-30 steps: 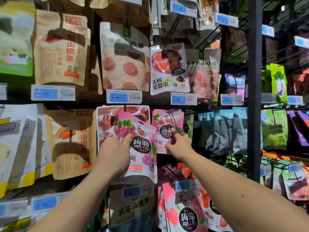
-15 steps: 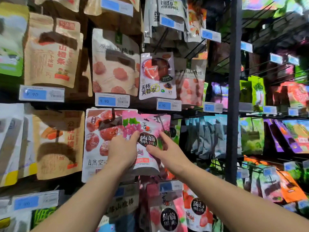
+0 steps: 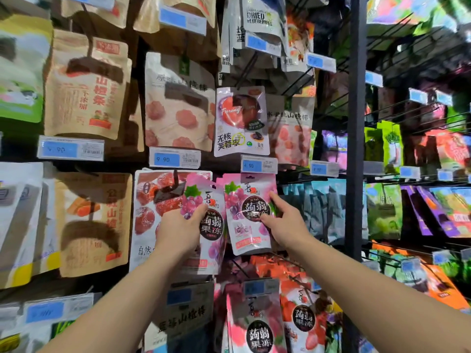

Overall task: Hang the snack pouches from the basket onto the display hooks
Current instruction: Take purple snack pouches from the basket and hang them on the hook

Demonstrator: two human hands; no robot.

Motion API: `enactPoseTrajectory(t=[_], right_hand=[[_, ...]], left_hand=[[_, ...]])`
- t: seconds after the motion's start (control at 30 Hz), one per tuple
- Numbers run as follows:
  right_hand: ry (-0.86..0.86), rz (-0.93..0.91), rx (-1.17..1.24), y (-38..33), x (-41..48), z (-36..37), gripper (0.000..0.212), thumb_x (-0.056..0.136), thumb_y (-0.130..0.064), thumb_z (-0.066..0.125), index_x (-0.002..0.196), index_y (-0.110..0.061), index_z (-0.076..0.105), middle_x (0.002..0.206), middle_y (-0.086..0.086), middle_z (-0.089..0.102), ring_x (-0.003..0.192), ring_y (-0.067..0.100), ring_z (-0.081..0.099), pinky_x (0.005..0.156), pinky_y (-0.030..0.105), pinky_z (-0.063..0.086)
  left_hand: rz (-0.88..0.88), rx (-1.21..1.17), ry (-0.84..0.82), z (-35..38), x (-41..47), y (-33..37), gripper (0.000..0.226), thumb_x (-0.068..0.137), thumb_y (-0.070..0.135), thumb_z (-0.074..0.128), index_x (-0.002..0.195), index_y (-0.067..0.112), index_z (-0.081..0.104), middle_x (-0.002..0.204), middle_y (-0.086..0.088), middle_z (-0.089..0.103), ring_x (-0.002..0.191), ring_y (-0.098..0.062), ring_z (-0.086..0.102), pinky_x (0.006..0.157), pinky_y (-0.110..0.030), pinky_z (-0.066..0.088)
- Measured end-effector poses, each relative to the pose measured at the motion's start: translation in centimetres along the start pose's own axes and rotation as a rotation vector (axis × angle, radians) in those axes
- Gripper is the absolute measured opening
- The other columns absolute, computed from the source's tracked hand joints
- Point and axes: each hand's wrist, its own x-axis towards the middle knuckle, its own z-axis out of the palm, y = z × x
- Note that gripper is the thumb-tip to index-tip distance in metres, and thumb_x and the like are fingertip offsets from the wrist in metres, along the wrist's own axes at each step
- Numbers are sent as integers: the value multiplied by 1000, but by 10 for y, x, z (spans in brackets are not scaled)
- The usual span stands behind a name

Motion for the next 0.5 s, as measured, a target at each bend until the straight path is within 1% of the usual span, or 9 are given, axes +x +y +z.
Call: enactPoseTrajectory(t=[0.07, 0.1, 0.2, 0.3, 0.4, 0.47, 0.5], right_hand=[[14, 31, -5, -1, 5, 3, 72, 96, -8, 64, 158, -29, 35, 151, 1, 51, 111, 21, 68, 100, 43, 56], [17, 42, -5, -1, 7, 5, 72, 95, -9, 64, 157, -30, 35, 151, 0, 51, 109, 21, 69, 98, 45, 57], [40, 54, 1, 0, 12, 8, 72, 94, -10, 65, 157, -29, 36, 148, 1, 54, 111, 22, 67, 99, 47, 56], [62, 65, 12, 0, 14, 8, 72, 93, -10, 66, 157, -27, 36, 146, 1, 56, 113, 24, 66, 100, 47, 55], [56, 81, 9, -4, 13, 9, 72, 94, -8, 64, 157, -27, 36, 141, 0, 59, 101, 22, 71, 92, 46, 59], [58, 94, 23, -5, 15, 9, 71, 94, -5, 62, 157, -26, 37, 135, 0, 62, 95, 22, 72, 88, 45, 61], [65, 102, 31, -5, 17, 9, 71, 94, -5, 62, 156, -26, 37, 133, 1, 64, 95, 24, 73, 87, 47, 61]], left_hand=[[14, 34, -7, -5, 1, -1, 60, 96, 46, 63, 50, 12, 46, 49, -3, 54, 47, -20, 47, 45, -28, 30], [23, 47, -11, -7, 2, -3, 59, 97, 46, 62, 51, 11, 47, 49, -3, 55, 46, -19, 47, 44, -28, 30], [28, 31, -15, -10, 3, -8, 57, 97, 46, 63, 53, 10, 52, 52, -5, 60, 46, -19, 50, 46, -28, 33], [5, -5, -14, -10, 4, -12, 55, 96, 46, 64, 54, 12, 51, 56, -9, 63, 47, -21, 50, 47, -27, 35], [-10, 9, -11, -11, 5, -13, 54, 95, 48, 64, 60, 10, 54, 59, -16, 63, 48, -22, 48, 49, -29, 36], [-1, 20, -9, -12, 3, -11, 53, 96, 47, 62, 60, 10, 53, 54, -9, 58, 45, -19, 46, 46, -27, 33], [7, 22, -9, -13, 2, -11, 53, 97, 46, 62, 59, 10, 53, 52, -5, 57, 45, -17, 46, 46, -27, 32]])
